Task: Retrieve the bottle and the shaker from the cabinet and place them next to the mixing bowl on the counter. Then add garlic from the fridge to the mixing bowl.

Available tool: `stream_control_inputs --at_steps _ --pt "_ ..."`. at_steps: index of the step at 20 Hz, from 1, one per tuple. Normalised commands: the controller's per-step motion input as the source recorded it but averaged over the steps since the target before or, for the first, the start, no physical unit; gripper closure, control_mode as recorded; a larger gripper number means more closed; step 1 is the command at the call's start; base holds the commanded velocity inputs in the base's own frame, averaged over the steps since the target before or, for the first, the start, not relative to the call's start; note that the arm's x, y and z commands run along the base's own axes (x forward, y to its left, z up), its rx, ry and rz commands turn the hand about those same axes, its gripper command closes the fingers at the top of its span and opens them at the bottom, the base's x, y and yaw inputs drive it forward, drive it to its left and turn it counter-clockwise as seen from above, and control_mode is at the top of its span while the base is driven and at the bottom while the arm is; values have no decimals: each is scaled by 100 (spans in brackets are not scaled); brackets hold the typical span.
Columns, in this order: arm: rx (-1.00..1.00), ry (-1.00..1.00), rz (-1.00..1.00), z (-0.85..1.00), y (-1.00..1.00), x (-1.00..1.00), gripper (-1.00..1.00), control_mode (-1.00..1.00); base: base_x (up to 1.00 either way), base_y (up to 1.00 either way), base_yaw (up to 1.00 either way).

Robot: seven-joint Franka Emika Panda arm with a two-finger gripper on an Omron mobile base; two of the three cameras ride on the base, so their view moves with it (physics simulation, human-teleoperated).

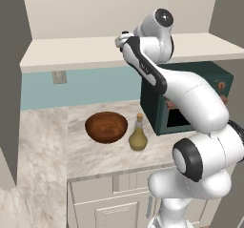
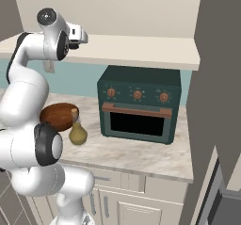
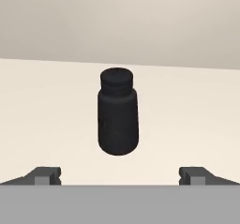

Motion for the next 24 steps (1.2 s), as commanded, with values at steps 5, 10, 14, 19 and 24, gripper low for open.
stream_control_inputs --at_steps 5,10,14,19,24 --pt "0 0 0 -1 0 15 -100 -100 0 0 0" --pt "0 0 0 -1 0 13 -100 -100 0 0 0" --pt "0 0 0 -7 2 11 -100 -100 0 0 0" --pt "0 0 0 -2 1 9 -100 -100 0 0 0" --pt "0 0 0 0 4 10 -100 -100 0 0 0"
